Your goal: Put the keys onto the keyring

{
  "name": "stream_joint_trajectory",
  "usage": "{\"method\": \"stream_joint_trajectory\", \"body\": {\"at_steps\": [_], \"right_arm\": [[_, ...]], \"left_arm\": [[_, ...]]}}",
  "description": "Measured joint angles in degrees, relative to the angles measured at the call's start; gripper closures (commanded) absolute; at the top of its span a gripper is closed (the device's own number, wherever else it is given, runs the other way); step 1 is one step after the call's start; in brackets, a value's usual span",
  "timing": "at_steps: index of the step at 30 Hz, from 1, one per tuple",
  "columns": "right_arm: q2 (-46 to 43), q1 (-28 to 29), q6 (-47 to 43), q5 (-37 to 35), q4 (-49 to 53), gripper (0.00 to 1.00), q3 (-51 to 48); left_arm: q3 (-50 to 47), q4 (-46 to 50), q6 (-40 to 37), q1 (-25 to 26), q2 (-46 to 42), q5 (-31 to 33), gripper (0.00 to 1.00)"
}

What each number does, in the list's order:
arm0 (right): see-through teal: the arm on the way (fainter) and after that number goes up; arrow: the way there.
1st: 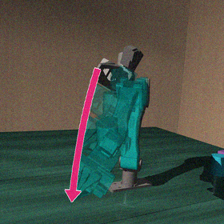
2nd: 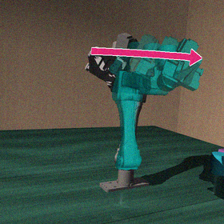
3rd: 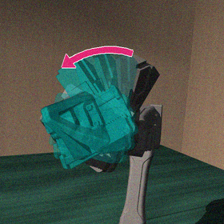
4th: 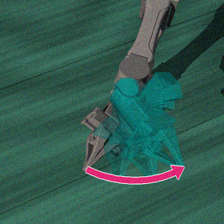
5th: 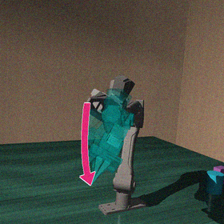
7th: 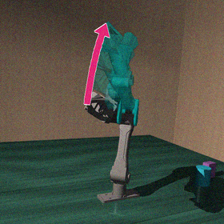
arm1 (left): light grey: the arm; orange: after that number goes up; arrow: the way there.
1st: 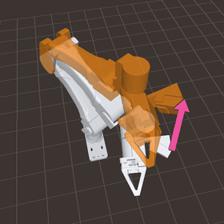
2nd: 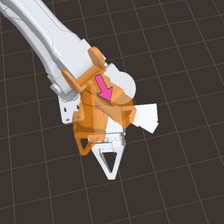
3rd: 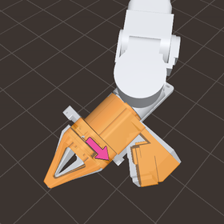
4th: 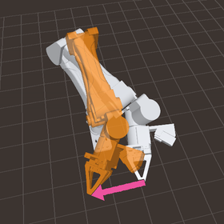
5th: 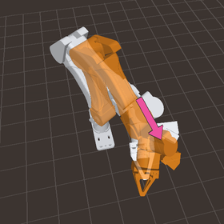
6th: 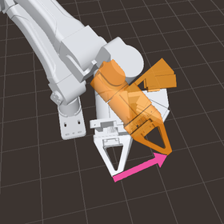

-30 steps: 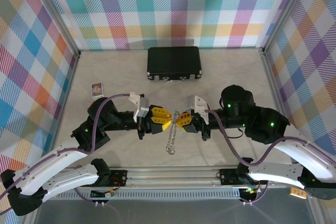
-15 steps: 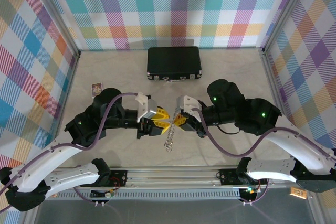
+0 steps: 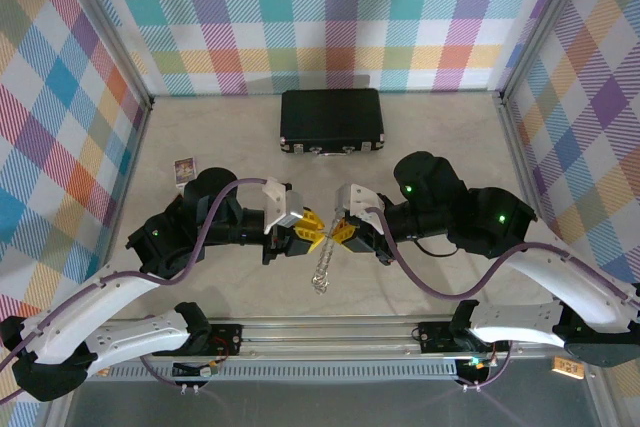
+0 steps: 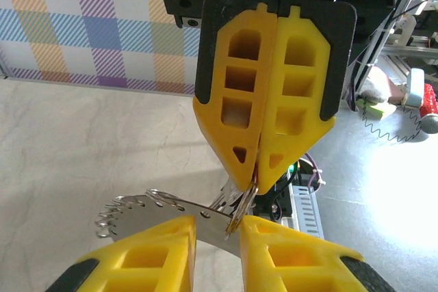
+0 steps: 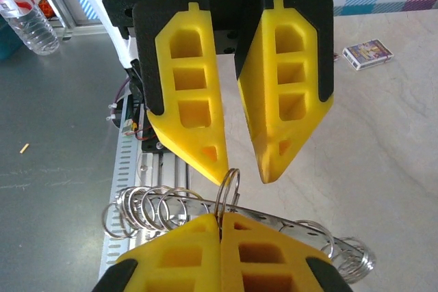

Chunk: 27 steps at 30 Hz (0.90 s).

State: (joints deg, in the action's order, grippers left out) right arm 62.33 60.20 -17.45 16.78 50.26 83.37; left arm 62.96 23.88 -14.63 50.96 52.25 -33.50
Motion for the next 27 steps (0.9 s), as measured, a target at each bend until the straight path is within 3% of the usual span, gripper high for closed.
{"method": "stream_joint_trajectory", "body": {"at_steps": [6,10,22,24,27], "right_arm": [[0.0,-0.02,0.02,0.37,-0.11,1.0,-0.2],[-0.02,-0.02,0.02,0.68,-0.07,1.0,-0.24],[-2.14,-0.02,1.11,0.66,-2.16,1.0,-2.91],[-3.23,-0.02,1.84,0.46,-3.56,0.91,-4.0],[-4.55,-0.02,2.51,0.13,-5.2,0.85,-4.96]], "left_arm": [[0.0,-0.35,0.26,0.72,0.68,-0.02,0.89],[-0.02,-0.7,0.83,1.01,0.85,0.0,1.0],[-10.54,-16.79,8.31,1.16,-3.5,0.04,1.0],[-12.48,-21.03,10.71,1.29,-3.91,-0.04,1.0],[-14.08,-25.88,13.57,1.42,-4.0,-0.07,1.0]]}}
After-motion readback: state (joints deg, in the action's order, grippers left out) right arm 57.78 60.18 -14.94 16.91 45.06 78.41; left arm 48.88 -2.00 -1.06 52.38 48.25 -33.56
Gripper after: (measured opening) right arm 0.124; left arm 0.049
